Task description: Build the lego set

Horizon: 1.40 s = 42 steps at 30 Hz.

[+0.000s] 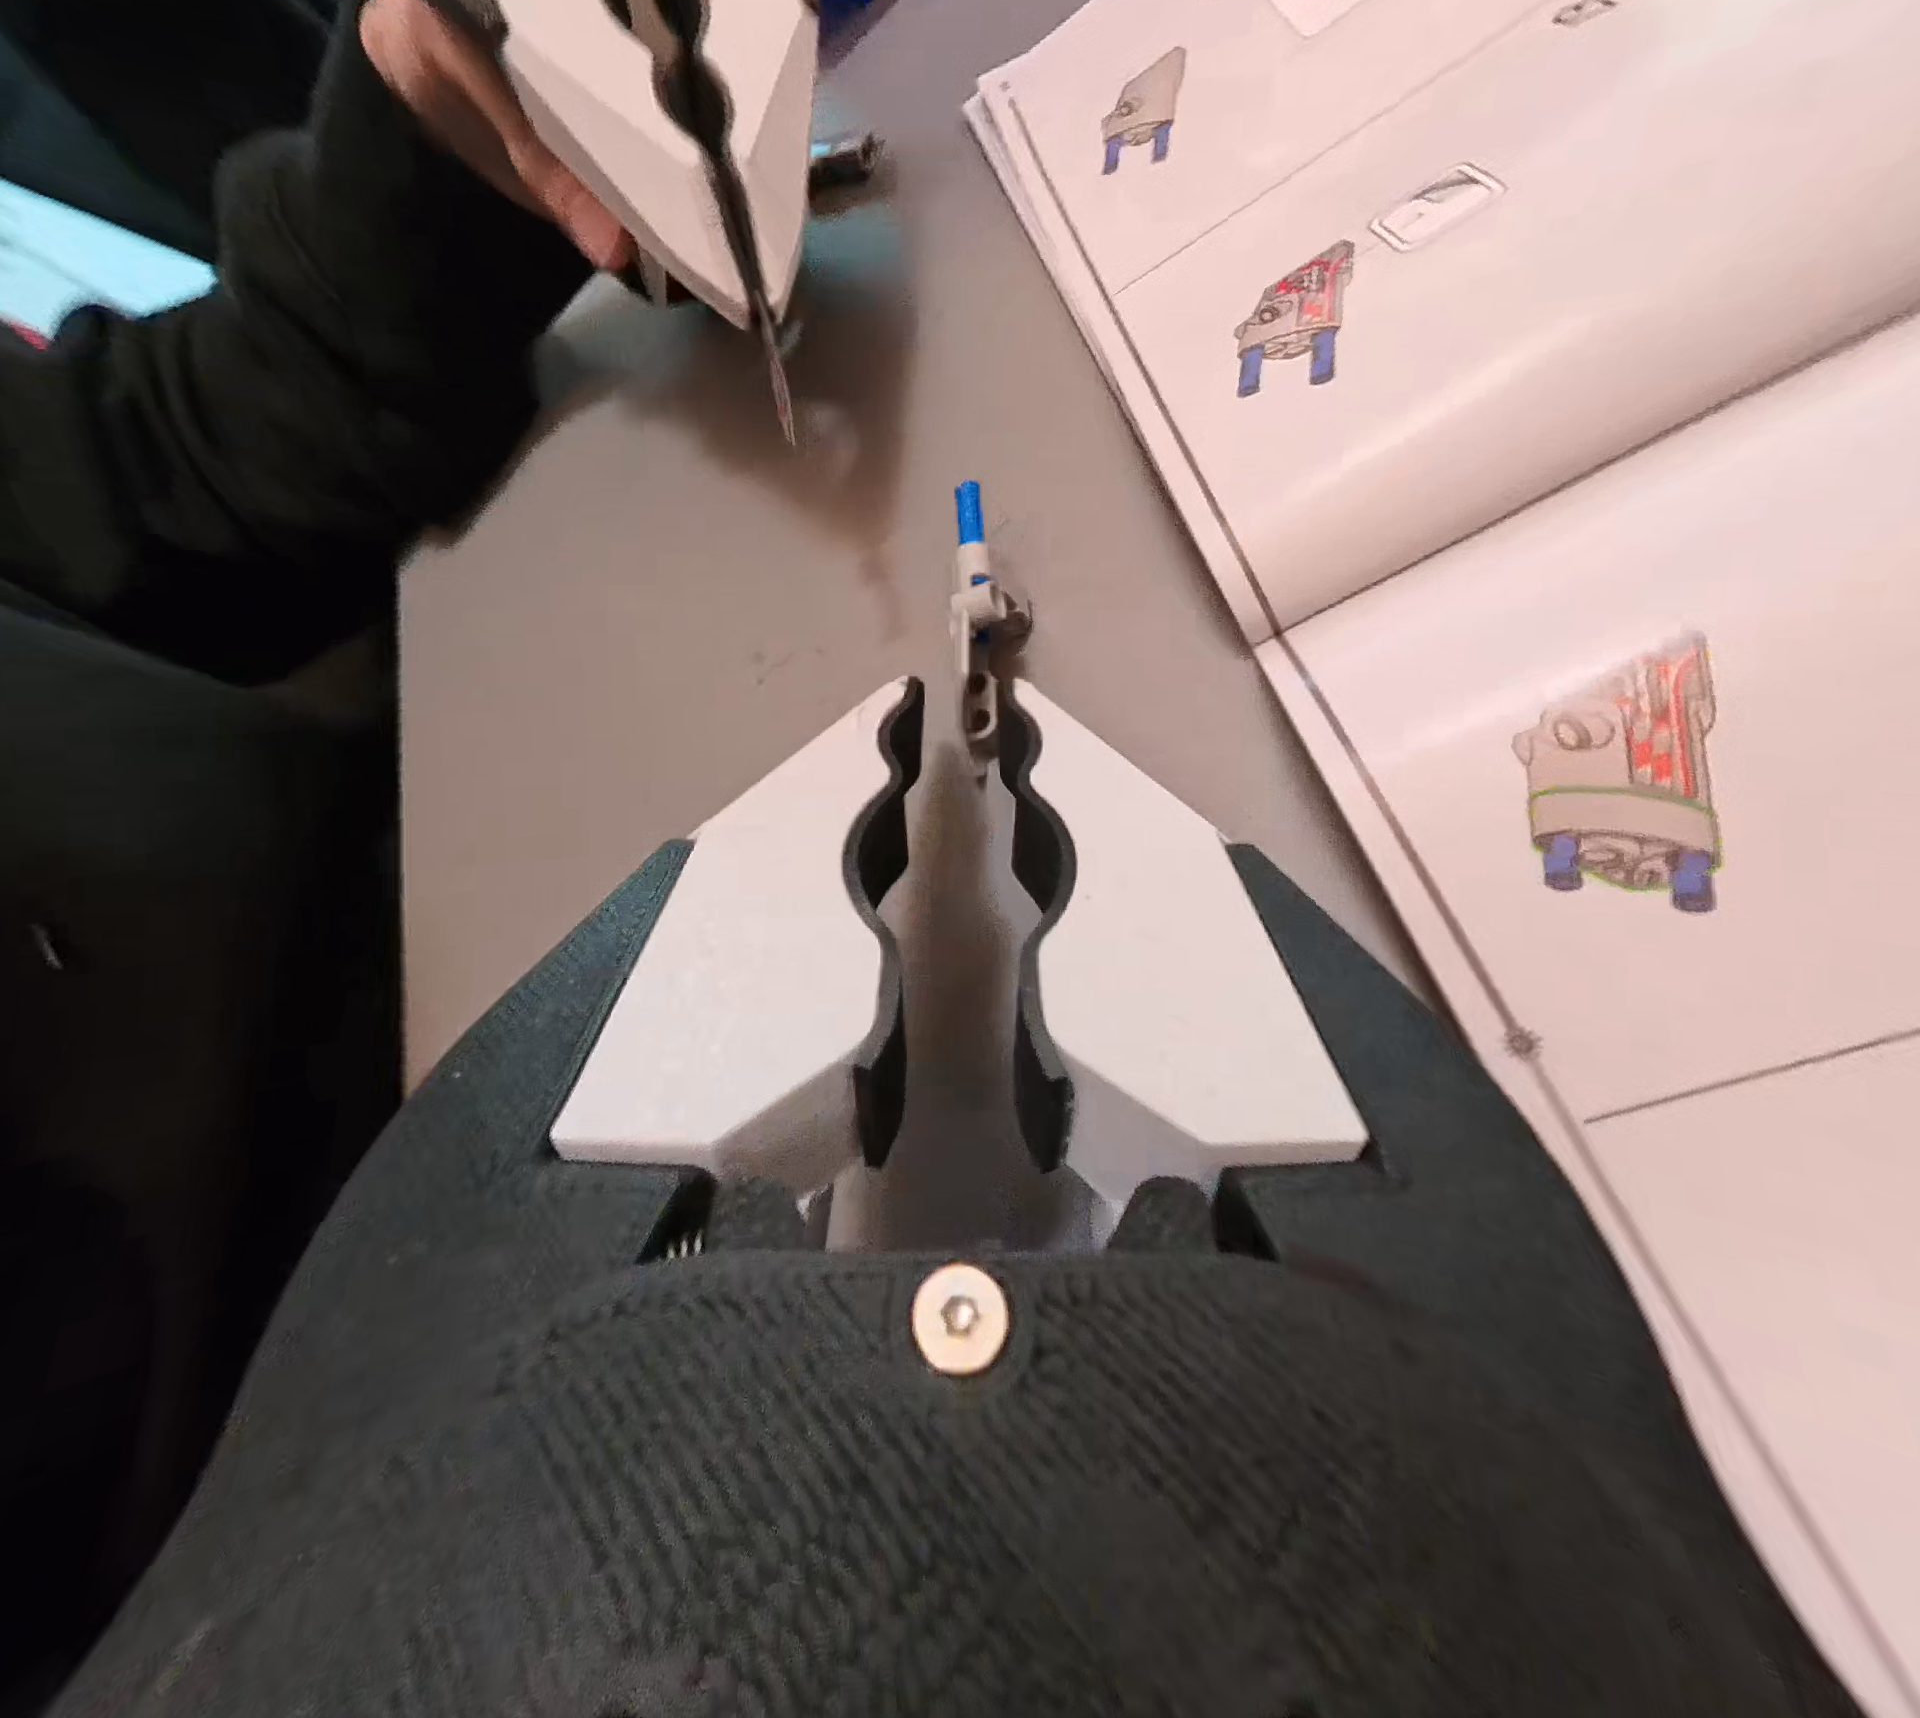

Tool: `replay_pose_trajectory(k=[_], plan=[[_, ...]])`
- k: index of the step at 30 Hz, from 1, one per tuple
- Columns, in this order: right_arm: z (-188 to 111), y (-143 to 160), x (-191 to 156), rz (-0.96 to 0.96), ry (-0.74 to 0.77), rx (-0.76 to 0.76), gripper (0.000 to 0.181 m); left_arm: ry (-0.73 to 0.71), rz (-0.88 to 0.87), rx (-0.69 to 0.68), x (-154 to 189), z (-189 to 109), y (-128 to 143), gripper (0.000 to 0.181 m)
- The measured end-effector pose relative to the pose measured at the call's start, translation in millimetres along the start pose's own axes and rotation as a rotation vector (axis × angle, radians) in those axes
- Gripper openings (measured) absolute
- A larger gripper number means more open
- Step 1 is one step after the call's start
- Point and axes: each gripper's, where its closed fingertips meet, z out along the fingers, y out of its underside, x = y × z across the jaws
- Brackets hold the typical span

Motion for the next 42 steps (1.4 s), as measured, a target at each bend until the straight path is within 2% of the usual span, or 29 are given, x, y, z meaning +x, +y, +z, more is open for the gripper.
replay_pose_trajectory(k=[3,6,8,13,15,16,18,19,20,22,25,27,28,30,33,36,37,38,40,42], plan=[[0,0,-3,0.065,-0.004,0.032,0.012,-0.002,-0.005,0.009,-1,-2,-1,0.0],[-1,2,3,0.053,0.089,0.042,0.004,-0.004,-0.003,0.02,-1,-4,-3,0.0],[-1,1,0,0.132,0.075,0.059,0.0,0.0,-0.001,0.021,-1,-4,-3,0.0],[-6,-12,-5,0.287,0.101,0.266,0.0,0.011,-0.01,0.023,0,-3,-2,0.0],[-12,-13,-8,0.293,0.156,0.328,0.004,0.011,-0.01,0.029,0,-4,-3,0.0],[-16,-9,-4,0.292,0.214,0.332,0.013,0.012,-0.008,0.034,0,-5,-4,0.0],[-25,3,11,0.265,0.361,0.283,0.027,0.015,-0.003,0.041,2,-6,-6,0.0],[-28,6,15,0.237,0.405,0.259,0.018,0.017,-0.001,0.042,3,-6,-6,0.0],[-29,9,17,0.222,0.422,0.232,0.016,0.02,0.001,0.042,4,-5,-7,0.0],[-30,5,13,0.178,0.421,0.207,0.029,0.023,0.005,0.044,5,-5,-7,0.0],[-24,-12,-6,0.015,0.427,0.212,0.03,0.027,0.007,0.061,6,-8,-10,0.0],[-15,-13,-3,-0.036,0.465,0.157,0.033,0.027,0.005,0.072,6,-10,-12,0.0],[-12,-14,1,-0.032,0.471,0.148,0.034,0.028,0.004,0.073,6,-10,-12,0.0],[-4,-14,2,0.004,0.417,0.143,0.019,0.032,0.005,0.069,6,-9,-11,0.0],[-9,-2,19,0.078,0.462,0.128,0.0,0.035,0.0,0.057,6,-7,-8,0.0],[-16,9,20,0.125,0.462,0.146,0.0,0.035,-0.005,0.056,5,-6,-8,0.0],[-20,13,20,0.117,0.476,0.129,0.003,0.036,-0.005,0.058,5,-7,-8,0.0],[-24,12,19,0.084,0.493,0.12,0.013,0.035,-0.005,0.061,5,-7,-9,0.0],[-29,-5,6,-0.043,0.478,0.159,0.026,0.031,-0.006,0.065,4,-8,-10,0.0],[-29,-30,-13,-0.158,0.454,0.227,0.022,0.033,-0.009,0.069,4,-9,-10,0.0]])
